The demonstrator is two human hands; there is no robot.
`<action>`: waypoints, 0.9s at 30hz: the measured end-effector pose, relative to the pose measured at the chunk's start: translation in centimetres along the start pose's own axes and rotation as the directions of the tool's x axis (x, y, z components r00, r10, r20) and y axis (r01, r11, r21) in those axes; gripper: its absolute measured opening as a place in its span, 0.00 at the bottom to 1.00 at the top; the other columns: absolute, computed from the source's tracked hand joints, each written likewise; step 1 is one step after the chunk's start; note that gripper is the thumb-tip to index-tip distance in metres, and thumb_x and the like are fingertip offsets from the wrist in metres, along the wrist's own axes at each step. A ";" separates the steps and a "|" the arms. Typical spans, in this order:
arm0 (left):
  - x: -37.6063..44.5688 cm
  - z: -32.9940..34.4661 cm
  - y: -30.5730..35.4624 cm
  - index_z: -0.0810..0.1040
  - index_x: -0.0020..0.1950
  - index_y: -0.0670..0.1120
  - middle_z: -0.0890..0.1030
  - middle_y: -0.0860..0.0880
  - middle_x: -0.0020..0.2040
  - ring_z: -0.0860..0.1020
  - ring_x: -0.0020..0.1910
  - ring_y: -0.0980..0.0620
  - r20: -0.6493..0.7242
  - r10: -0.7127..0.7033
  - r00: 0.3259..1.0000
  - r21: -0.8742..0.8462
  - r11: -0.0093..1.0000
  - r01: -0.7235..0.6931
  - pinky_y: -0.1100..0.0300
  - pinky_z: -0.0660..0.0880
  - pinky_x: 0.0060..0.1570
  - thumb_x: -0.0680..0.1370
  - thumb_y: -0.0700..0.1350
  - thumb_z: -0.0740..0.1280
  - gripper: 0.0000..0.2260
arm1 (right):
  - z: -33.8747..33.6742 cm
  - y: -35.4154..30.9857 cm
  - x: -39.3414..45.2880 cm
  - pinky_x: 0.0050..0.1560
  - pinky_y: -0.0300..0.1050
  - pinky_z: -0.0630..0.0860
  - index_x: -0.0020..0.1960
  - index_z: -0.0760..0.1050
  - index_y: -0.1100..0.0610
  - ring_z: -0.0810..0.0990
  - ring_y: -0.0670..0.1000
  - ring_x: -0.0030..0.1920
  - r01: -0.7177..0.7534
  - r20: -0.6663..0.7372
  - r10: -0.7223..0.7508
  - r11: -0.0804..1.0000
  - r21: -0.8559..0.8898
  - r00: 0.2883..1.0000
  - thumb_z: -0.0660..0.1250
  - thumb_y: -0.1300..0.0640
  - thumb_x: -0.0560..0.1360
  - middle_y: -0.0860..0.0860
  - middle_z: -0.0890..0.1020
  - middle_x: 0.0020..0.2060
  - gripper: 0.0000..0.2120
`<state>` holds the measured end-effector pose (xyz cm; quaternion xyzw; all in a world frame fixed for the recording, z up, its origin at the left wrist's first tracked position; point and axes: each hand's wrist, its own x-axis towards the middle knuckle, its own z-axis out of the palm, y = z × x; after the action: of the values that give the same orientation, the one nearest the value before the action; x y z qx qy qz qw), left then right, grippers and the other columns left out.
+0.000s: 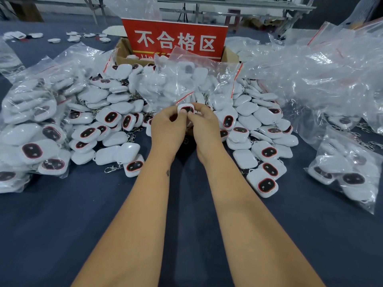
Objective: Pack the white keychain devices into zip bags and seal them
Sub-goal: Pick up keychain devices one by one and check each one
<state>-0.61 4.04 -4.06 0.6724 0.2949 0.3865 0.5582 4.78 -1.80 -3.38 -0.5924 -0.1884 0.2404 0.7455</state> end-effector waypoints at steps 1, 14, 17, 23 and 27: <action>0.0 0.0 0.0 0.84 0.49 0.49 0.84 0.48 0.42 0.78 0.38 0.59 -0.010 0.015 1.000 0.009 1.000 -0.015 0.67 0.74 0.39 0.80 0.42 0.63 0.10 | 0.0 0.0 0.0 0.40 0.36 0.75 0.53 0.77 0.54 0.78 0.43 0.36 -0.003 0.003 0.003 1.000 0.005 1.000 0.61 0.67 0.79 0.50 0.80 0.40 0.11; -0.5 -0.2 0.1 0.80 0.62 0.49 0.79 0.53 0.58 0.76 0.55 0.54 -0.065 0.158 0.985 0.314 0.940 -0.131 0.57 0.74 0.55 0.75 0.34 0.60 0.19 | 0.0 -1.1 -0.5 0.34 0.38 0.75 0.49 0.74 0.54 0.79 0.47 0.32 0.114 -0.130 -0.092 0.979 0.171 0.987 0.64 0.64 0.79 0.50 0.81 0.39 0.06; -0.4 0.0 -0.1 0.80 0.59 0.49 0.77 0.55 0.53 0.76 0.51 0.50 0.022 0.215 0.976 0.426 0.882 -0.204 0.58 0.72 0.44 0.72 0.33 0.63 0.19 | -0.1 -1.4 -0.7 0.38 0.39 0.79 0.51 0.70 0.56 0.83 0.49 0.35 0.139 -0.122 -0.106 0.943 0.303 0.987 0.63 0.66 0.80 0.57 0.81 0.44 0.06; -0.4 0.1 0.0 0.77 0.66 0.50 0.71 0.54 0.57 0.74 0.50 0.54 -0.036 0.216 0.976 0.366 0.911 -0.188 0.67 0.68 0.42 0.75 0.42 0.69 0.19 | 0.3 -0.4 -0.8 0.47 0.43 0.79 0.49 0.70 0.50 0.82 0.47 0.43 0.255 -0.114 -0.275 0.953 -0.166 0.955 0.67 0.59 0.79 0.49 0.82 0.42 0.07; -0.4 0.1 0.0 0.73 0.70 0.48 0.69 0.51 0.63 0.73 0.51 0.55 -0.062 0.253 0.966 0.399 0.893 -0.208 0.64 0.68 0.44 0.77 0.42 0.67 0.21 | 0.2 -0.3 -0.8 0.47 0.44 0.75 0.47 0.78 0.52 0.79 0.48 0.45 0.327 -0.022 -0.376 0.833 -0.446 0.926 0.68 0.56 0.78 0.46 0.80 0.39 0.01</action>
<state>-0.73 3.62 -4.15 0.7772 0.3146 0.4207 0.3463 4.06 -2.18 -3.07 -0.7108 -0.3020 0.0185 0.6350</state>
